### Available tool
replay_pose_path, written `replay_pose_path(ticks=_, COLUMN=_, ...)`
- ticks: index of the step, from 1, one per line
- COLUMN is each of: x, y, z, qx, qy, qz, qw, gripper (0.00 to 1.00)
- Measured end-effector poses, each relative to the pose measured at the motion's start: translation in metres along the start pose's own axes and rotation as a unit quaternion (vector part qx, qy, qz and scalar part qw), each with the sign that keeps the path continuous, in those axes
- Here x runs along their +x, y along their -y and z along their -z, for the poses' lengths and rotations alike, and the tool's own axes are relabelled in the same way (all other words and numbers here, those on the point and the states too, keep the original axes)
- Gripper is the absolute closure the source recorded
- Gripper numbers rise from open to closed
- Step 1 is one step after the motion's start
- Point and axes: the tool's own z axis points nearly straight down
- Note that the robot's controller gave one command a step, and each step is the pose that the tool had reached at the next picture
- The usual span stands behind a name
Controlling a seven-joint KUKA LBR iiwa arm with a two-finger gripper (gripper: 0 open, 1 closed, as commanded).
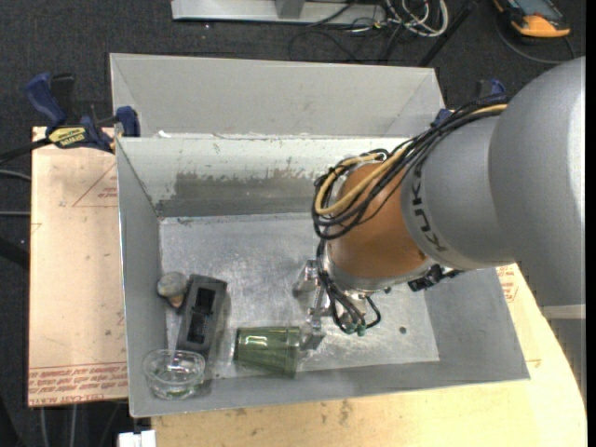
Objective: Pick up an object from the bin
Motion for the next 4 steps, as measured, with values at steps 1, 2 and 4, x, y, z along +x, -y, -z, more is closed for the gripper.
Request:
replay_pose_path(ticks=1, x=0.019, y=-0.025, z=-0.003, qx=0.001, qy=0.0054, qz=0.131, qw=0.9914, gripper=0.00)
replay_pose_path(ticks=2, x=0.026, y=-0.042, z=-0.002, qx=0.000, qy=0.0120, qz=0.105, qw=0.9944, gripper=0.00)
replay_pose_path(ticks=4, x=0.025, y=-0.060, z=-0.005, qx=0.016, qy=0.0023, qz=0.004, qw=0.9999, gripper=0.00)
